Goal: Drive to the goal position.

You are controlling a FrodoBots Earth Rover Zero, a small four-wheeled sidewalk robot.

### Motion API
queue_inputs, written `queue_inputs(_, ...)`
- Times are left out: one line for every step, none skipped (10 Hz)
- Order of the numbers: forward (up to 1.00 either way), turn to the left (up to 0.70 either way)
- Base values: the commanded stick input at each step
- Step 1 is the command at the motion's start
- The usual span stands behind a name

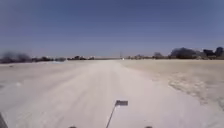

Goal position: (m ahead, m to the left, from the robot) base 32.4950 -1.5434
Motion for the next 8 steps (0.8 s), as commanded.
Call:
queue_inputs(0.7, 0.0)
queue_inputs(0.7, 0.0)
queue_inputs(0.7, 0.0)
queue_inputs(0.7, 0.0)
queue_inputs(0.7, 0.0)
queue_inputs(0.7, 0.0)
queue_inputs(0.7, 0.0)
queue_inputs(0.7, 0.0)
